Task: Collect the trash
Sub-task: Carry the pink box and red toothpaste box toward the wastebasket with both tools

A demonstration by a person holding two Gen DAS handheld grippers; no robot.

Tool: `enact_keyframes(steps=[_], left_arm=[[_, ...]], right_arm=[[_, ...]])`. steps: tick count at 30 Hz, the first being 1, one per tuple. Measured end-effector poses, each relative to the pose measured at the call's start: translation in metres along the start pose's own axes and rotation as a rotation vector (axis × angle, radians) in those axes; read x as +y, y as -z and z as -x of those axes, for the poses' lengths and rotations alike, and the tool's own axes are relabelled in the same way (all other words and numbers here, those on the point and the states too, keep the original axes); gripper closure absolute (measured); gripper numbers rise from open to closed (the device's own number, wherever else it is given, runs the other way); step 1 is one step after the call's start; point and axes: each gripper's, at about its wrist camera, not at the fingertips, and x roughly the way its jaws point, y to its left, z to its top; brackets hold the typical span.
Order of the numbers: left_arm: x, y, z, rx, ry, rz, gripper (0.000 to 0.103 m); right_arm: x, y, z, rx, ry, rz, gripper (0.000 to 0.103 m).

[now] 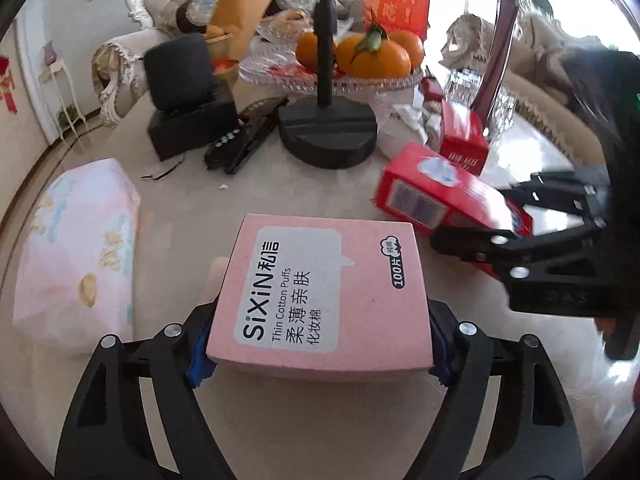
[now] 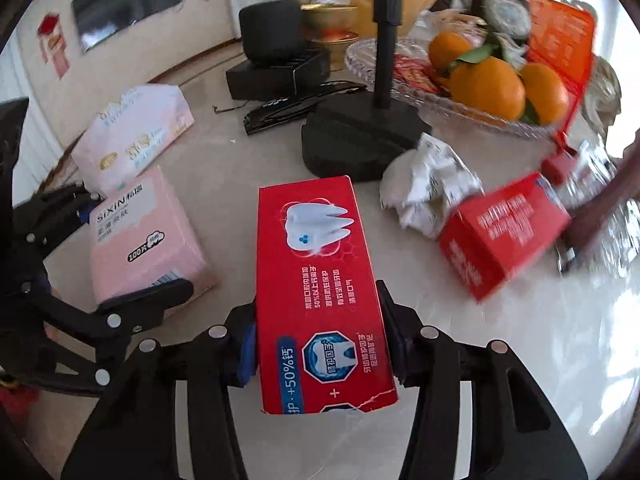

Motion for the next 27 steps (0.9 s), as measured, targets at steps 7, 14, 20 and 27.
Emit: enact_keyframes(steps=[7, 14, 20, 27], left_arm=[[-0.015, 0.030, 0.092, -0.083, -0.002, -0.043, 0.025], [-0.051, 0.141, 0.216, -0.167, 0.103, -0.109, 0.025], [-0.074, 0.275, 0.289, -0.090, 0.196, -0.106, 0.025], [-0.110, 0.417, 0.284, 0.157, 0.226, -0.127, 0.025]], right_arm=[[0.015, 0.054, 0.079, -0.137, -0.073, -0.137, 0.056], [0.081, 0.172, 0.183, -0.205, -0.067, -0.097, 0.056], [0.154, 0.301, 0.248, -0.206, -0.129, -0.124, 0.055], [0.213, 0.414, 0.230, -0.021, -0.170, -0.292, 0.055]])
